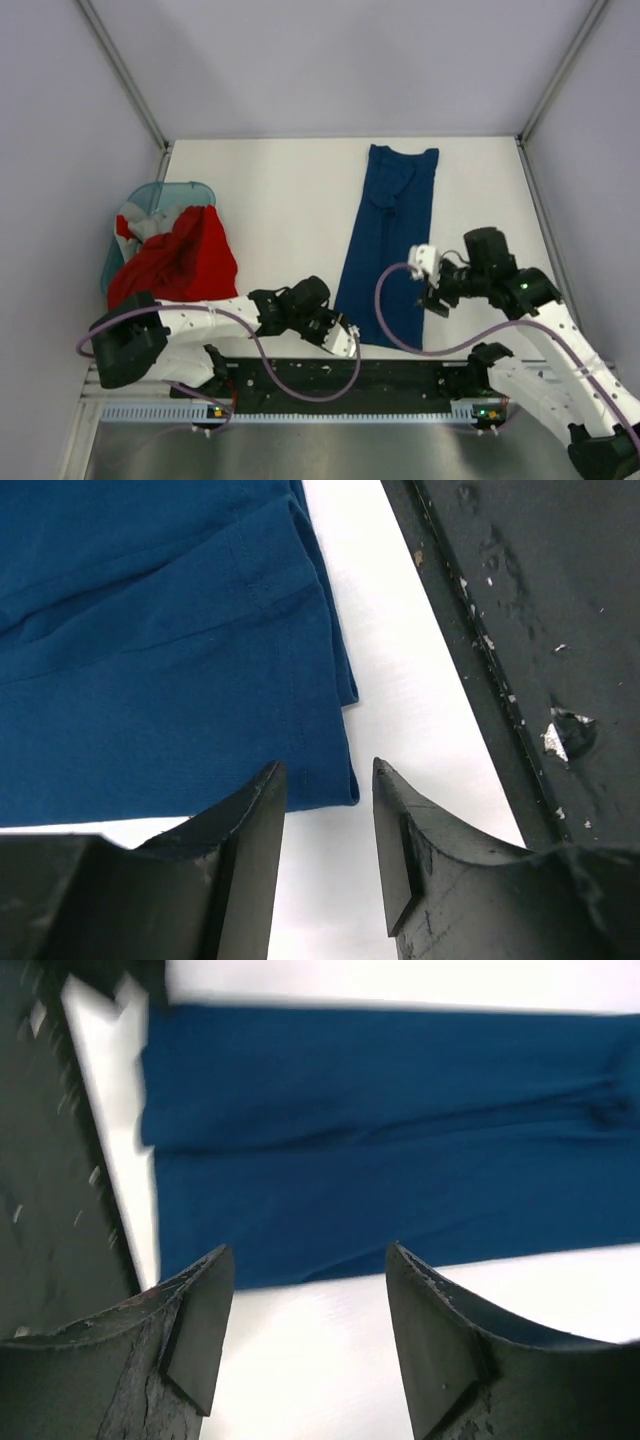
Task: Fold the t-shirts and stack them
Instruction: Grab the bottom of the folded rectangular tshirt with both arms
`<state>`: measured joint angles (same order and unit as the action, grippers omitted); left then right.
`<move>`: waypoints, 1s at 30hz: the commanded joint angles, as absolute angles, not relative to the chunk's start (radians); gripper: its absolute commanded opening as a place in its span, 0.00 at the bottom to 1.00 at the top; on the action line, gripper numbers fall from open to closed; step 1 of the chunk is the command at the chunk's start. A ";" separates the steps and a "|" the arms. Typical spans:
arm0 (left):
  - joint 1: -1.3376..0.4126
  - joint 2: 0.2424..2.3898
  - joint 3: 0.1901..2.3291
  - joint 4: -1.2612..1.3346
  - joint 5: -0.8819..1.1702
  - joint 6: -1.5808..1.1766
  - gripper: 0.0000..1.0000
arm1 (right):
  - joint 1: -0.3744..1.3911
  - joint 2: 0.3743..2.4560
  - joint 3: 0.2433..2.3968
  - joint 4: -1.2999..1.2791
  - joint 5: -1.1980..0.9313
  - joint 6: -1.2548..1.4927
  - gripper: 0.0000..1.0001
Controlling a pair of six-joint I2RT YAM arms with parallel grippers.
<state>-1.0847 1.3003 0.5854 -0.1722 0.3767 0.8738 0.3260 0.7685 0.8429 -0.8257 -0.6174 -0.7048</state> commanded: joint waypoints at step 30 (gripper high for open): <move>-1.183 1.450 0.683 -0.216 0.176 0.873 0.00 | 0.968 1.034 0.434 -0.626 -0.293 -1.019 0.00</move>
<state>-1.1790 1.4490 0.6548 -0.1925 0.2028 0.9314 0.9531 1.0073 0.4526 -0.6704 -0.2661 -1.0122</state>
